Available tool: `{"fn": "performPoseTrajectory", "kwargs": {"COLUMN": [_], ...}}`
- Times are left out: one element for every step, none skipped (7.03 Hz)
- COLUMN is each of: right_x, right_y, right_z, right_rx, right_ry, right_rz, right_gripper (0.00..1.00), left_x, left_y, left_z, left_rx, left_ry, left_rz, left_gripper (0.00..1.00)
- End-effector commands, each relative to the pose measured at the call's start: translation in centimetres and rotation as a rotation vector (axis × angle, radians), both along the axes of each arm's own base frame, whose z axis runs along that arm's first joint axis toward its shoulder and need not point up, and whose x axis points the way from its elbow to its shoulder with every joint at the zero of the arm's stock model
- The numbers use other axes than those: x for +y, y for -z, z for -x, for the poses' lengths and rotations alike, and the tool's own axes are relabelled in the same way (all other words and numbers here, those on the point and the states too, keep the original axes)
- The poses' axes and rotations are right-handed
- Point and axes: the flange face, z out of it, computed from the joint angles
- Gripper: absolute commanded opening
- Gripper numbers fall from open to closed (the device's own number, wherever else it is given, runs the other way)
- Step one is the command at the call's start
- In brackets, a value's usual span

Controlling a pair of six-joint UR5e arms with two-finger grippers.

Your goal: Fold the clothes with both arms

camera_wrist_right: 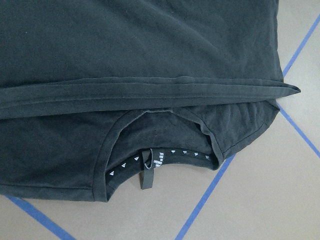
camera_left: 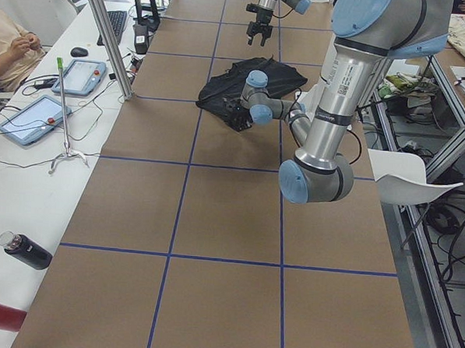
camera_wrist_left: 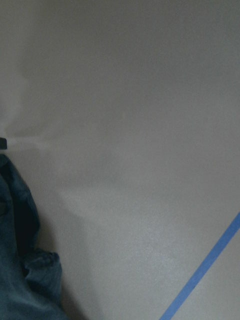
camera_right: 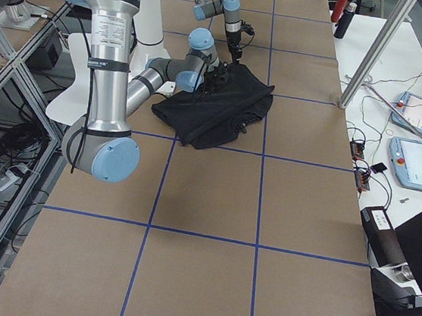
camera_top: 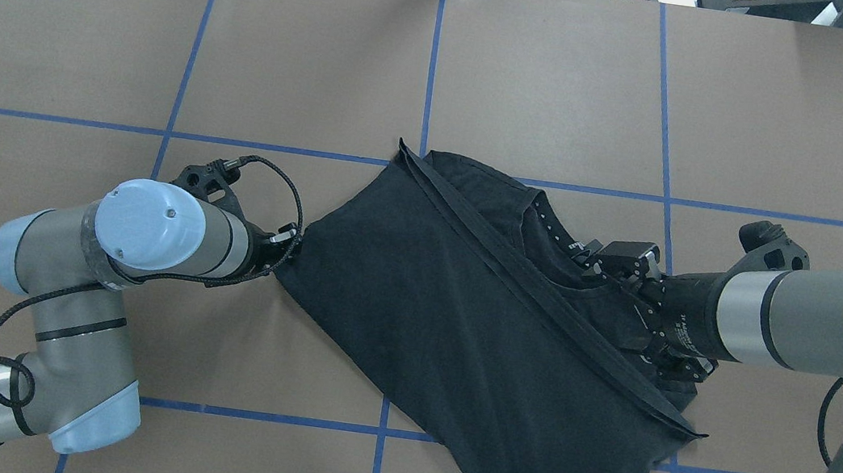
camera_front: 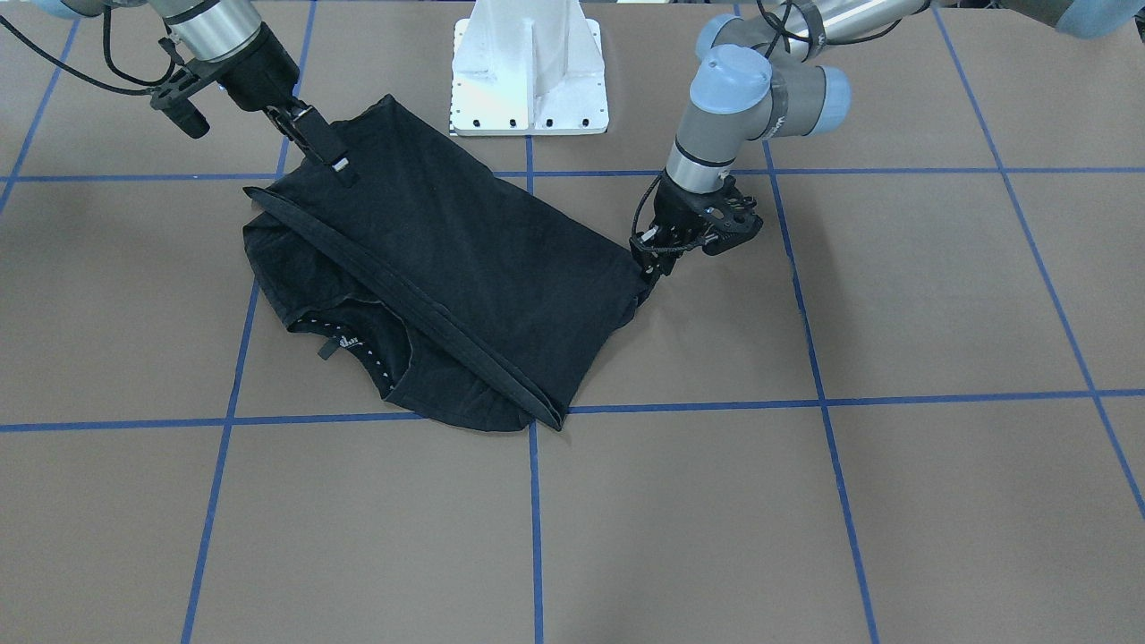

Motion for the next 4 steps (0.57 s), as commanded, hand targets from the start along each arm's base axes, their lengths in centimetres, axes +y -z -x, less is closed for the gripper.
{"fn": "performPoseTrajectory", "kwargs": {"right_x": [0.0, 0.0, -0.1, -0.1], "right_y": [0.2, 0.2, 0.3, 0.3], "right_z": [0.0, 0.1, 0.1, 0.1], "right_rx": [-0.003, -0.003, -0.006, -0.006], "right_ry": [0.000, 0.001, 0.000, 0.000], "right_rz": [-0.002, -0.002, -0.004, -0.004], "right_gripper": [1.00, 1.00, 1.00, 1.00], "left_x": [0.0, 0.1, 0.0, -3.5], "left_y": [-0.2, 0.3, 1.7, 1.9], "left_z": [-0.1, 0.2, 1.0, 3.5], "left_rx": [-0.002, 0.007, 0.025, 0.004], "left_ry": [0.002, 0.002, 0.000, 0.017], "left_rz": [0.005, 0.002, -0.020, -0.088], "left_gripper": [0.00, 0.00, 0.00, 0.00]}}
